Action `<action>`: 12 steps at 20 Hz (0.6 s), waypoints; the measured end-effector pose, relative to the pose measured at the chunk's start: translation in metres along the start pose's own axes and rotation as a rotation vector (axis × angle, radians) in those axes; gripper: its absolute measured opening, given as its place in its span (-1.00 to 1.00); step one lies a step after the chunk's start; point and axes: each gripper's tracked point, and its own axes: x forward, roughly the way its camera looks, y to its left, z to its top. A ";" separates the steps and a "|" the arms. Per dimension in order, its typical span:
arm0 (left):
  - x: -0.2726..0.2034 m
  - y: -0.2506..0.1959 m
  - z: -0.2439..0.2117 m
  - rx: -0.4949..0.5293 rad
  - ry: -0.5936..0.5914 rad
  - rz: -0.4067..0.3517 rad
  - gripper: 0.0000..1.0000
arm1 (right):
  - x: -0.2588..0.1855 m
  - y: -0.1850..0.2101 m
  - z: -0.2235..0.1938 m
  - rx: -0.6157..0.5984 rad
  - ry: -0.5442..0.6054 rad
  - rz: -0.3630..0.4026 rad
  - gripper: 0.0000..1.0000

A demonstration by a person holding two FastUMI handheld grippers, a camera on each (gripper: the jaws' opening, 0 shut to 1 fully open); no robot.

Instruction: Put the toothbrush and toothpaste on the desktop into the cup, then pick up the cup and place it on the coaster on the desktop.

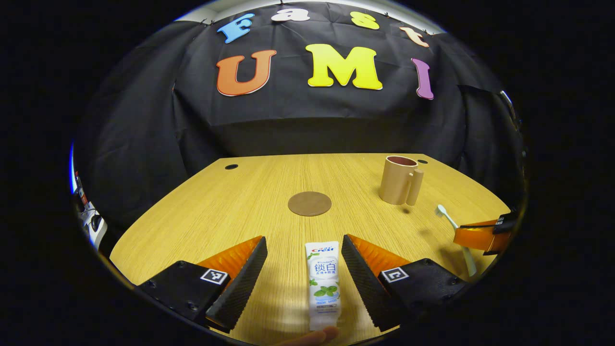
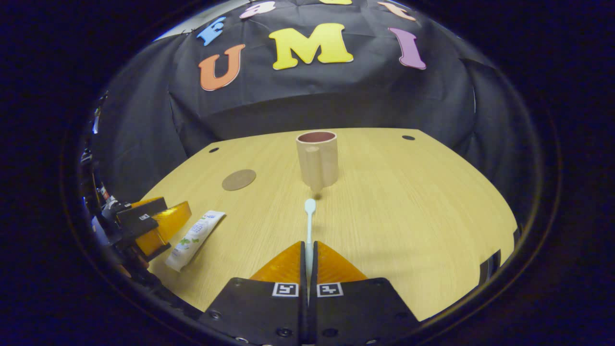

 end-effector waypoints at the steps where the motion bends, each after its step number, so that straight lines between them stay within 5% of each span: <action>1: 0.001 -0.003 -0.003 0.006 0.009 0.001 0.99 | -0.006 0.001 0.005 -0.006 -0.023 0.004 -1.00; 6: 0.004 -0.012 -0.031 0.008 0.135 -0.008 1.00 | -0.029 0.007 0.023 -0.020 -0.089 0.034 -1.00; 9: 0.006 -0.016 -0.048 0.008 0.224 -0.014 0.57 | -0.036 0.005 0.031 -0.012 -0.119 0.043 -1.00; 12: 0.005 -0.016 -0.058 -0.013 0.277 -0.008 0.56 | -0.043 0.003 0.036 -0.009 -0.140 0.047 -1.00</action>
